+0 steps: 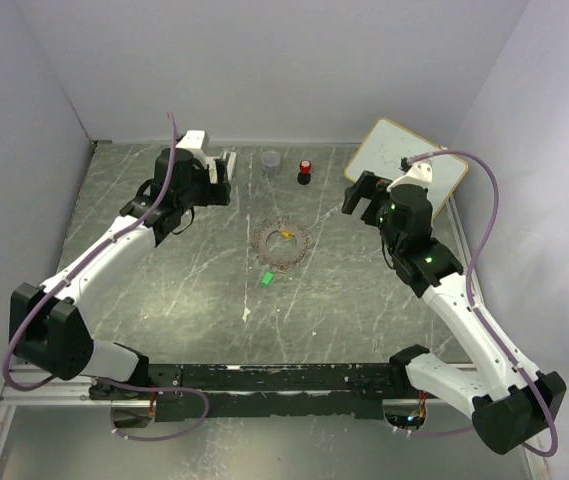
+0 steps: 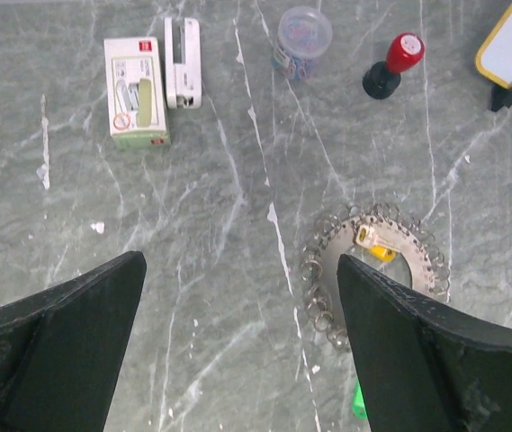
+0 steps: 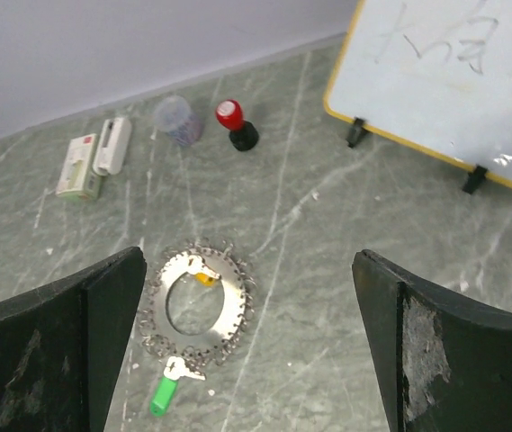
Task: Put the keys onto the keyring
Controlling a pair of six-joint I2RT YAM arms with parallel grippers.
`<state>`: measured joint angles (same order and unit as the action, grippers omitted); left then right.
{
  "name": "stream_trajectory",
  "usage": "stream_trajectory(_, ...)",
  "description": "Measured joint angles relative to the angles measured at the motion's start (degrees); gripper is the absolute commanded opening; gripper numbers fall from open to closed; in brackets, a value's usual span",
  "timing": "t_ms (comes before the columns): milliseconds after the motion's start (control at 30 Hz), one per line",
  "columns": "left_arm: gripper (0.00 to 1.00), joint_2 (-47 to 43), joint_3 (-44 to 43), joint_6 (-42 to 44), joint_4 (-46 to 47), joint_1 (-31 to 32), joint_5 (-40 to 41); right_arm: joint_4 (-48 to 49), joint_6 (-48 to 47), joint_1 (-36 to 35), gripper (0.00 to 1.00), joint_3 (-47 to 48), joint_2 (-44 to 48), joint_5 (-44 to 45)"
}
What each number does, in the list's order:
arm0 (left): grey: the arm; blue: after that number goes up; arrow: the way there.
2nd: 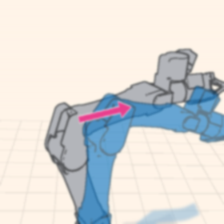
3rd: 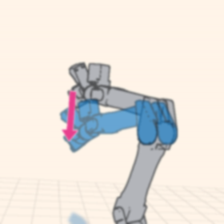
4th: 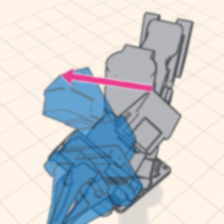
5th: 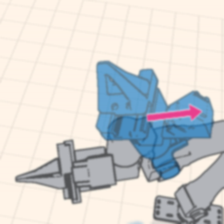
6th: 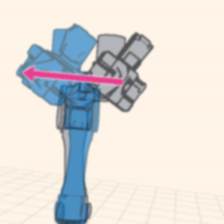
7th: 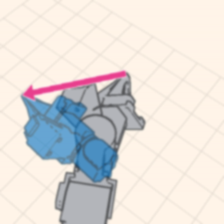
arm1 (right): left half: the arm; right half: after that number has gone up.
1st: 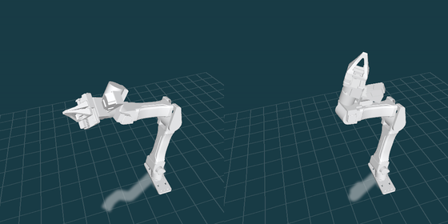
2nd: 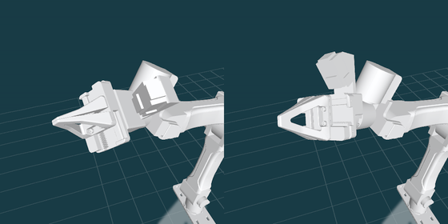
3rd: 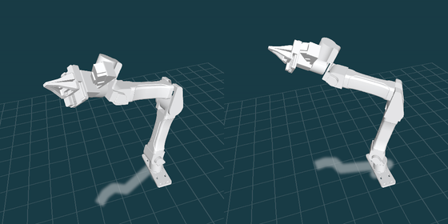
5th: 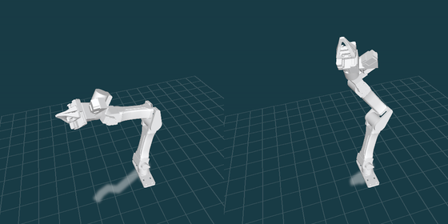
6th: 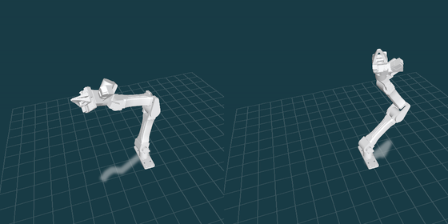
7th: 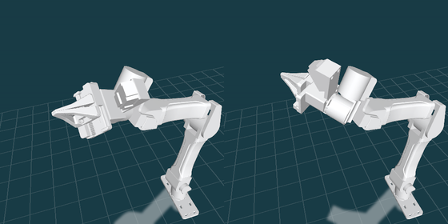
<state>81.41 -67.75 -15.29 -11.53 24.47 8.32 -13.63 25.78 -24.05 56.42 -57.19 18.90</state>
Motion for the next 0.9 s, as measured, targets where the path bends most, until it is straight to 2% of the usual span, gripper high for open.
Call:
stream_trajectory(133,0.98,-3.3,3.41,-0.92,0.44,0.0,-0.52,-0.81,2.4,0.0,1.0,-3.34,1.81,3.21)
stream_trajectory(333,0.98,-5.38,4.04,-1.77,0.72,0.0,-0.52,-0.37,4.5,0.0,1.0,-8.33,4.11,4.35)
stream_trajectory(533,0.98,-6.29,4.92,-2.34,1.07,0.0,-0.55,0.13,5.44,0.0,1.0,-8.87,3.26,4.74)
stream_trajectory(900,0.98,-7.56,5.38,-2.34,2.38,0.0,-0.55,3.06,10.08,0.0,1.0,-10.12,3.63,11.56)
